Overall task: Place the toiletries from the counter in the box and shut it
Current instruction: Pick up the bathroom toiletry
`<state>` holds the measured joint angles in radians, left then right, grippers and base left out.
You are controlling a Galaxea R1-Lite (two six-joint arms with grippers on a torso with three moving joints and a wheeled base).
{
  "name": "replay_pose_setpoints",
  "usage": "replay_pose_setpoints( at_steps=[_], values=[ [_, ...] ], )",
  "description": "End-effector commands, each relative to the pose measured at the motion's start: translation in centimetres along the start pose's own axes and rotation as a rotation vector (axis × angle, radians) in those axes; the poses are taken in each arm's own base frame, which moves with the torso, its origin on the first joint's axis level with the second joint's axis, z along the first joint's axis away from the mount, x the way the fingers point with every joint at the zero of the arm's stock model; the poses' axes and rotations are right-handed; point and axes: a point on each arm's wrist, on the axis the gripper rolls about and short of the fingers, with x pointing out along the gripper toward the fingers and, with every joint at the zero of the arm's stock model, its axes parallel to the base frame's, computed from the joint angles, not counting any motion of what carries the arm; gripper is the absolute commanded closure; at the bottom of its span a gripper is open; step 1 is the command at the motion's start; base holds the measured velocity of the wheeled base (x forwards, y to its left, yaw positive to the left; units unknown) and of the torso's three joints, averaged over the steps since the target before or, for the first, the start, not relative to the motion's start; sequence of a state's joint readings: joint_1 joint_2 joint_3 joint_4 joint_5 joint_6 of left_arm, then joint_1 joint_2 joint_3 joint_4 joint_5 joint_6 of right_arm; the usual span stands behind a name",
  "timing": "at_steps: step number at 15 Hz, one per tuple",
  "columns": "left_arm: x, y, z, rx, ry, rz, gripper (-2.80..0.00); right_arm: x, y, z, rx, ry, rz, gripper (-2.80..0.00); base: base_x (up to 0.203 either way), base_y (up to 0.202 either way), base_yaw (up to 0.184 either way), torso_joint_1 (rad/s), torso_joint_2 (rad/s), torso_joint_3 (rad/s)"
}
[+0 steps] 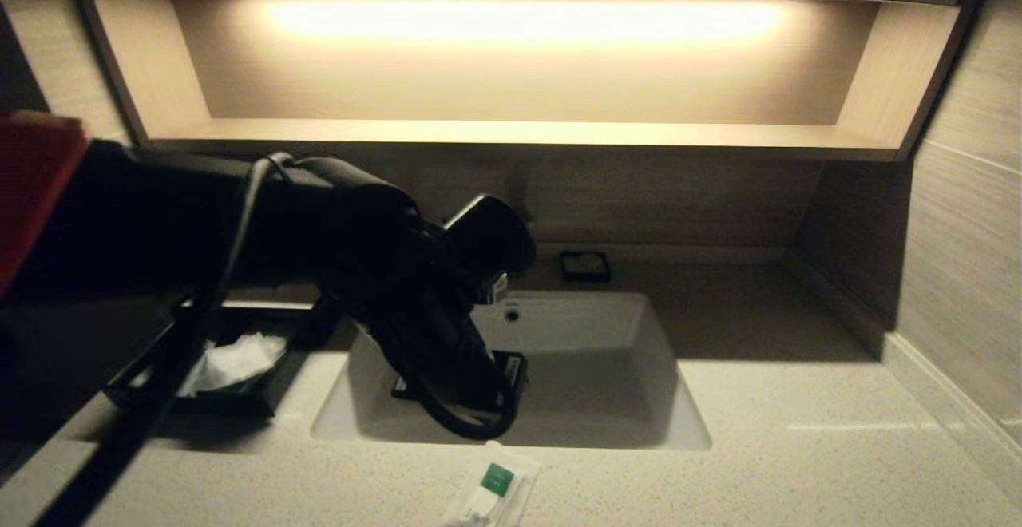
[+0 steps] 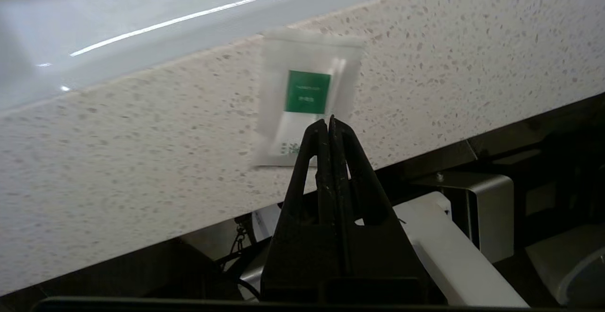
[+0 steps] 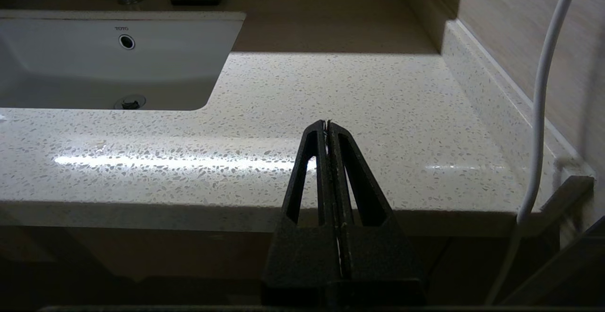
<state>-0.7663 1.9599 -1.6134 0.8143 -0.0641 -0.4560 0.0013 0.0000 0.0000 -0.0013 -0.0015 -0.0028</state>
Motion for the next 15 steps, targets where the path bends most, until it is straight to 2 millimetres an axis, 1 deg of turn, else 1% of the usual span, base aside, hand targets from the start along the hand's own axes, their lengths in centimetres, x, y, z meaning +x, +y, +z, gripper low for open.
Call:
replay_pose_setpoints(
  at_steps=[1,6,8,15],
  values=[
    [0.8,-0.4,-0.3,0.009,0.030,0.009,0.00,0.0,0.0,0.0,0.000,0.001,-0.001,0.00,0.000,0.000,0.000,0.000,0.00,0.000],
    [1.7,-0.8,-0.7,0.042,0.066,0.023,0.00,0.0,0.0,0.0,0.000,0.000,-0.001,0.00,0.000,0.000,0.000,0.000,0.00,0.000],
    [2.2,-0.6,-0.9,0.079,0.096,0.035,0.00,0.0,0.0,0.0,0.000,0.000,0.000,0.00,0.000,0.000,0.000,0.000,0.00,0.000],
    [4.0,-0.6,-0.8,0.107,0.136,0.054,0.00,0.0,0.0,0.0,0.000,0.001,0.000,0.00,0.000,0.000,0.000,0.000,0.00,0.000]
  ],
)
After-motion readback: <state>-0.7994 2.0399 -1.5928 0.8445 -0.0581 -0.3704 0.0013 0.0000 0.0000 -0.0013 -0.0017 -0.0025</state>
